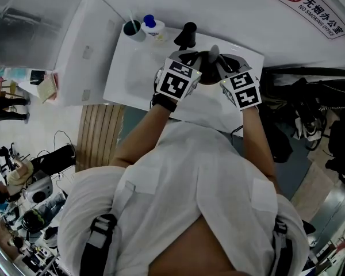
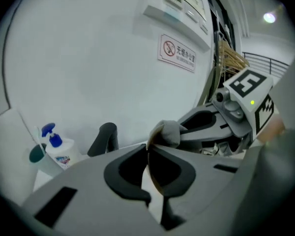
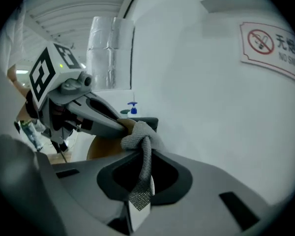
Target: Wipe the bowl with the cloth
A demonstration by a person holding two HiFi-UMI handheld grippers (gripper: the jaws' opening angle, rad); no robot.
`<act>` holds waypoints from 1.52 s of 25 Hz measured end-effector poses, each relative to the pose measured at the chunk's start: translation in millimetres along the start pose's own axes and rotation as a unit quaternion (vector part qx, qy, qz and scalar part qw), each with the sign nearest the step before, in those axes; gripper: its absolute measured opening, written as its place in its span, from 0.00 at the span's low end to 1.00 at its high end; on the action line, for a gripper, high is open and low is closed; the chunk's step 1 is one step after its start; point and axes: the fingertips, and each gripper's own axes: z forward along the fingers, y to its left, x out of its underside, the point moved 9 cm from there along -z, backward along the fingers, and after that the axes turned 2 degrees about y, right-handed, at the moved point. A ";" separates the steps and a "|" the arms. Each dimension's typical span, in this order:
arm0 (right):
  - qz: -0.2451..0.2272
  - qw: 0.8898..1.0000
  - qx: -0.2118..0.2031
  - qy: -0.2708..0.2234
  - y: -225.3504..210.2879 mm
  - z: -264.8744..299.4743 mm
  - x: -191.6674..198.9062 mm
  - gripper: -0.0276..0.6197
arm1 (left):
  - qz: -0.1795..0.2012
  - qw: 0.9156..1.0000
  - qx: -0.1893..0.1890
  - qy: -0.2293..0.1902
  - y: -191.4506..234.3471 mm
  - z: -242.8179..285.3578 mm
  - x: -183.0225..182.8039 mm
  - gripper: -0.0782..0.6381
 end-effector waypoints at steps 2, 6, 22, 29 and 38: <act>0.049 0.999 0.005 -0.019 -3.4 -2.8 4.2 0.13 | -0.041 0.999 -0.003 -0.023 3.2 -1.8 0.6 0.13; 0.109 0.993 0.010 -0.031 -1.7 -4.9 12.7 0.14 | -0.075 0.995 -0.032 -0.053 0.9 -4.6 4.0 0.13; -0.149 0.985 0.043 0.081 -4.9 -2.5 2.6 0.12 | 0.107 0.993 0.017 0.037 -18.0 10.7 -8.0 0.24; -0.223 0.971 0.035 0.083 8.2 -2.3 -12.0 0.12 | 0.217 0.971 -0.011 0.099 -28.1 17.2 -23.3 0.15; -0.068 0.997 0.047 0.011 -8.9 -10.5 -10.6 0.12 | 0.099 0.994 -0.039 0.007 -19.6 6.9 -25.5 0.14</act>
